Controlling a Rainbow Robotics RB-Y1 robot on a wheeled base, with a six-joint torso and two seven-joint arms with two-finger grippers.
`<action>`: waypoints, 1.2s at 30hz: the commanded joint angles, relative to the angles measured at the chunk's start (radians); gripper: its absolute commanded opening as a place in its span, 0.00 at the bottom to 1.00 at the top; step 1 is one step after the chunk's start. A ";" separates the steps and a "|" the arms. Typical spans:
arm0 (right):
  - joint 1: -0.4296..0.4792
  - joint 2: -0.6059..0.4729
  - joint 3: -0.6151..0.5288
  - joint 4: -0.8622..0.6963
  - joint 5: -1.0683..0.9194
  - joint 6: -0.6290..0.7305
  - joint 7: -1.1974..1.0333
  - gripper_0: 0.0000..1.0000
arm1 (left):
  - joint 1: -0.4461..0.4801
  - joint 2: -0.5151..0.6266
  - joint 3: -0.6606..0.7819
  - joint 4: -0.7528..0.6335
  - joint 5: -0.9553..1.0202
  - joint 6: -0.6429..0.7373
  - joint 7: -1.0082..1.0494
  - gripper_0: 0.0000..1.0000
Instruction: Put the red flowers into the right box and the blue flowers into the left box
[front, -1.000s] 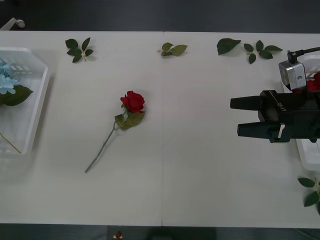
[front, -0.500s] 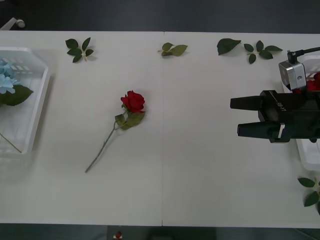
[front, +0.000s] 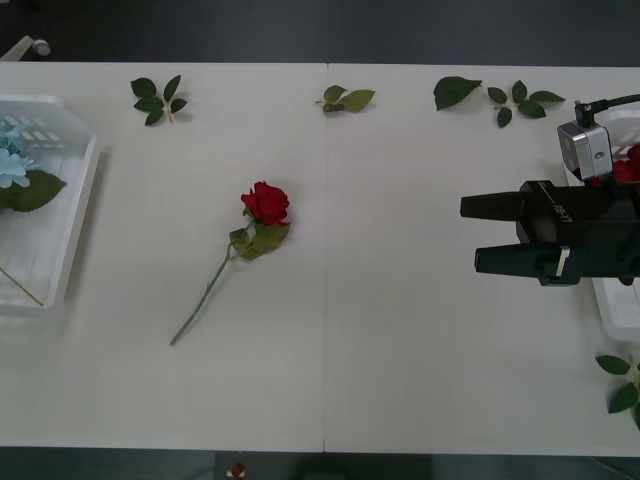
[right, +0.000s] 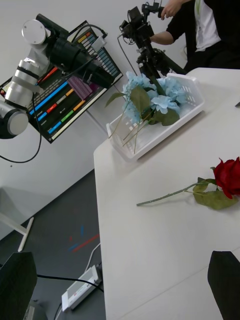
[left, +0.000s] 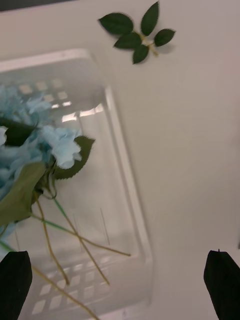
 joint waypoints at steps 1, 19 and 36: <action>-0.006 -0.003 0.008 -0.026 -0.014 -0.001 0.033 1.00 | -0.085 0.024 -0.108 -0.049 0.025 -0.022 0.034 1.00; -0.006 -0.003 0.008 -0.026 -0.014 -0.001 0.033 1.00 | -0.096 -0.278 -0.666 -0.047 -0.225 -0.400 0.045 1.00; -0.006 -0.003 0.008 -0.026 -0.014 -0.001 0.033 1.00 | -0.057 -0.446 -0.863 0.080 -0.432 -0.630 0.020 1.00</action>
